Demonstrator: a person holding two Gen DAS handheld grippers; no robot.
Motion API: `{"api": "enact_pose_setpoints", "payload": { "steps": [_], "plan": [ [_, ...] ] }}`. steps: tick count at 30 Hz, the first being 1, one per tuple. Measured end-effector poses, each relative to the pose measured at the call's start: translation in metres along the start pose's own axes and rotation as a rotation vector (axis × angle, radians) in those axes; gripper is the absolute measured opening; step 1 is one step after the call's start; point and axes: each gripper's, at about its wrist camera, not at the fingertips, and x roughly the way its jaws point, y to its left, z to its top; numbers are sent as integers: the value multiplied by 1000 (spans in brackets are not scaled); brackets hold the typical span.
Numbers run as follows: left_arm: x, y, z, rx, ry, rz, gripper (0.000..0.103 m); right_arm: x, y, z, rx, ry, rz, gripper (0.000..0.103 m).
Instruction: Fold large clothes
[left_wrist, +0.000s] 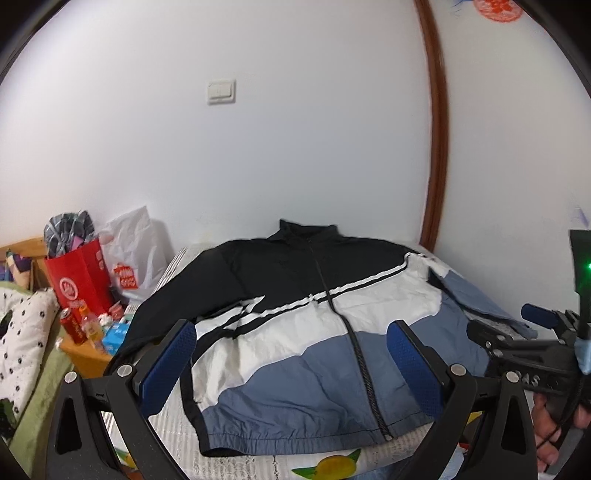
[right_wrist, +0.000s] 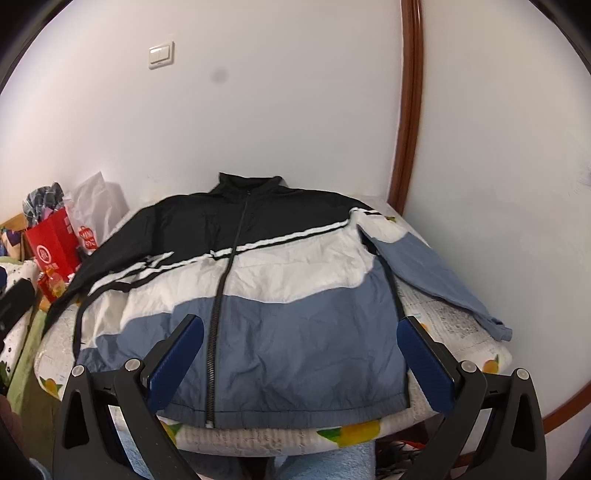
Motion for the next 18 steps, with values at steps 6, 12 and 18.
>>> {"api": "enact_pose_setpoints", "payload": {
  "steps": [6,12,18],
  "plan": [
    [5,14,-5,-44,21,22,103,1,15,-3,-49,5,29,103],
    [7,31,-4,-91,27,57,103,-3,17,-2,-51,-7,40,103],
    [13,42,-6,-118,56,51,103,-3,19,-2,-56,-11,36,103]
  ]
}}
